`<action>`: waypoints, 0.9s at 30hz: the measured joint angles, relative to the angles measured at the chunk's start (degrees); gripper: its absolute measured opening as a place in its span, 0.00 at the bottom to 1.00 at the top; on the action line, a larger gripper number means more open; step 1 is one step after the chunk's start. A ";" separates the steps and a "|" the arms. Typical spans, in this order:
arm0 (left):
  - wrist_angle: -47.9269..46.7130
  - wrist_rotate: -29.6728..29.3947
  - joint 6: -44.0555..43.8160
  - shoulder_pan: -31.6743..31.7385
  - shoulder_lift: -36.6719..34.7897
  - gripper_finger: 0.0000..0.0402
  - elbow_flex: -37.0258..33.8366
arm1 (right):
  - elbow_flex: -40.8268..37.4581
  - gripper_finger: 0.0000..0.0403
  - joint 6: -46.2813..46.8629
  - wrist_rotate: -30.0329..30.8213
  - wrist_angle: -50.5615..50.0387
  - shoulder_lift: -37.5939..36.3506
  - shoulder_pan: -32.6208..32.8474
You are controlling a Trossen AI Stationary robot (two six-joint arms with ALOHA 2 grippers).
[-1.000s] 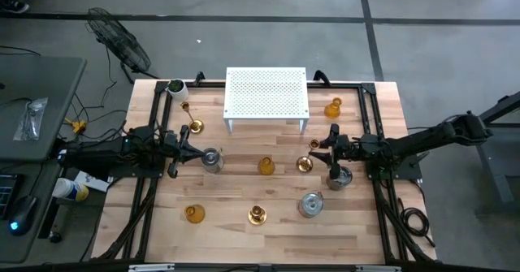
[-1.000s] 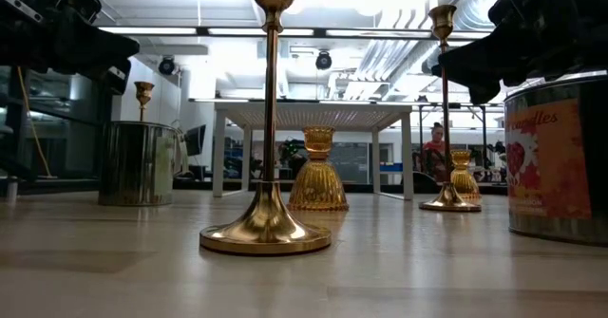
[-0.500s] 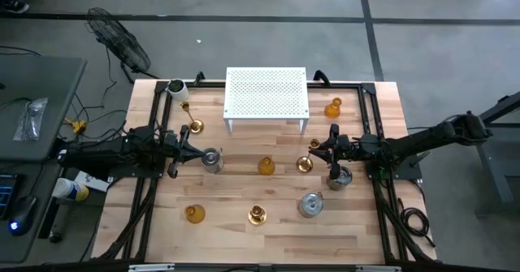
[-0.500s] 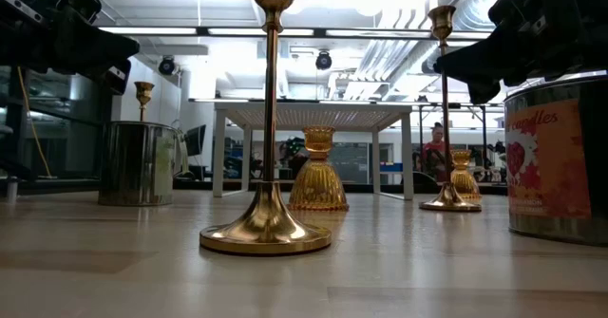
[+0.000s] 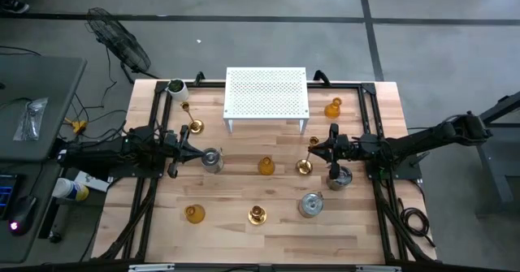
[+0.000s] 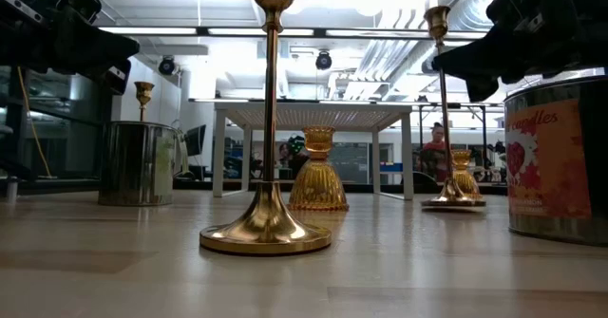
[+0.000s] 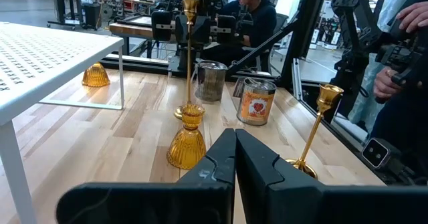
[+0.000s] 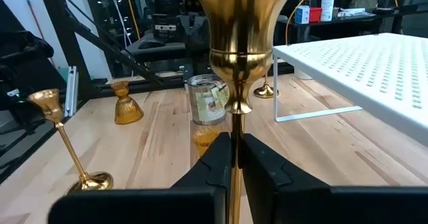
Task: Pick & Place candle stick holders
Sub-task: Put the middle gold candle holder on the shelf
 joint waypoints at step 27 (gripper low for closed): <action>0.01 0.00 0.01 0.01 0.00 0.00 -0.02 | 36.85 0.04 -12.38 -6.01 -26.51 0.66 -11.48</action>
